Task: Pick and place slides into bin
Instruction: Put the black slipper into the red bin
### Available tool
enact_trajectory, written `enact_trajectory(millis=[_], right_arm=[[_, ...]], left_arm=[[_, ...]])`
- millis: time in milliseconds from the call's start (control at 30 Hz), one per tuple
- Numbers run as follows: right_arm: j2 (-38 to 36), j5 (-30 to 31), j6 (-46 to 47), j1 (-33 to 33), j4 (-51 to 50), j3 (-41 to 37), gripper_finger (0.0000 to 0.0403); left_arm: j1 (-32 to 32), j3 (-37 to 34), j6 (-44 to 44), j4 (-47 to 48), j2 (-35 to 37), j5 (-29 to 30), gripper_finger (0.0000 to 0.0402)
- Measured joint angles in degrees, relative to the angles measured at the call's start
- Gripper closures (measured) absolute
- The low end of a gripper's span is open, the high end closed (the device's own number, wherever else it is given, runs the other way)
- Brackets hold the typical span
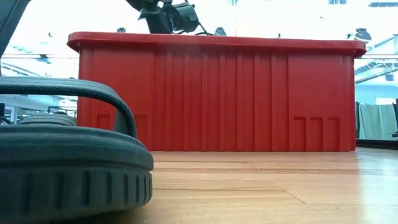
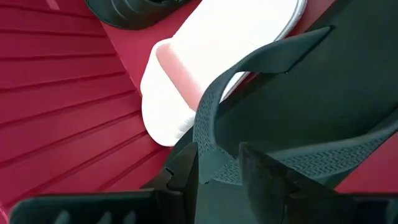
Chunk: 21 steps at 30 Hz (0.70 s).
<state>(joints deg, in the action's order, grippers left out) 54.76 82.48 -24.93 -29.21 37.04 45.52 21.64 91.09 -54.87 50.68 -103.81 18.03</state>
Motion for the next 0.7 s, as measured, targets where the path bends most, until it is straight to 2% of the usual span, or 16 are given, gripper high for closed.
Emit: enact_trajectory(millis=[133, 700], right_arm=[[0.00, 0.00, -0.21, 0.00, 0.00, 0.00, 0.0227], [-0.04, 0.11, -1.81, 0.00, 0.02, 0.00, 0.0227]], left_arm=[[-0.24, 0.00, 0.62, 0.01, 0.12, 0.39, 0.0293], [-2.12, 0.04, 16.59, 0.51, 0.96, 0.04, 0.0293]])
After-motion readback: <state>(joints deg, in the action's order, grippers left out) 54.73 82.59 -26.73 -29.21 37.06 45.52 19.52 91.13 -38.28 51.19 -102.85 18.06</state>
